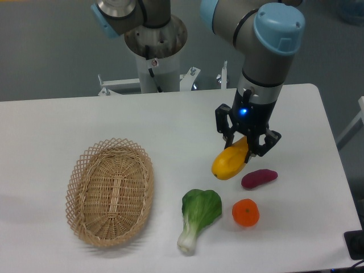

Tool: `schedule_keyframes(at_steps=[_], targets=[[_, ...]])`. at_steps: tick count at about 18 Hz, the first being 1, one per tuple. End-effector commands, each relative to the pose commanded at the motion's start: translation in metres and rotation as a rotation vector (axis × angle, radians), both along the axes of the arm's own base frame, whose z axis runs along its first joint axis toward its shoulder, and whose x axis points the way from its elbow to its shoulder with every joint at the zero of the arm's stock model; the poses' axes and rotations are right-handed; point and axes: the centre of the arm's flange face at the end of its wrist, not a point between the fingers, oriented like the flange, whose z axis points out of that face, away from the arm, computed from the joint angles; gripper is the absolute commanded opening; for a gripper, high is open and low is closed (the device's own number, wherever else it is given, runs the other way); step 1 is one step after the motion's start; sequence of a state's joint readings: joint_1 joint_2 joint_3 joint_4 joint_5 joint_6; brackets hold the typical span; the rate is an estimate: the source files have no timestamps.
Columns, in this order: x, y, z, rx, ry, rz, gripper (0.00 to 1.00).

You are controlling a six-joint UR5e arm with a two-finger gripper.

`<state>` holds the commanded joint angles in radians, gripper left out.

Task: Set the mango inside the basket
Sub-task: 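Grip the yellow mango with the gripper and lift it off the table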

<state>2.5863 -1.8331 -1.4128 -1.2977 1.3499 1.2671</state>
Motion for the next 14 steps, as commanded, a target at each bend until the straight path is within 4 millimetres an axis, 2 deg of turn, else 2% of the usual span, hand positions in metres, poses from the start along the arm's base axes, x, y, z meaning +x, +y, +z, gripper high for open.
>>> schedule_keyframes(at_steps=[9, 11, 14], targets=[[0.001, 0.001, -0.007, -0.001, -0.013, 0.022, 0.34], [0.011, 0.021, -0.009, 0.005, -0.017, 0.040, 0.34], [0.023, 0.049, -0.022, 0.031, -0.018, 0.098, 0.34]])
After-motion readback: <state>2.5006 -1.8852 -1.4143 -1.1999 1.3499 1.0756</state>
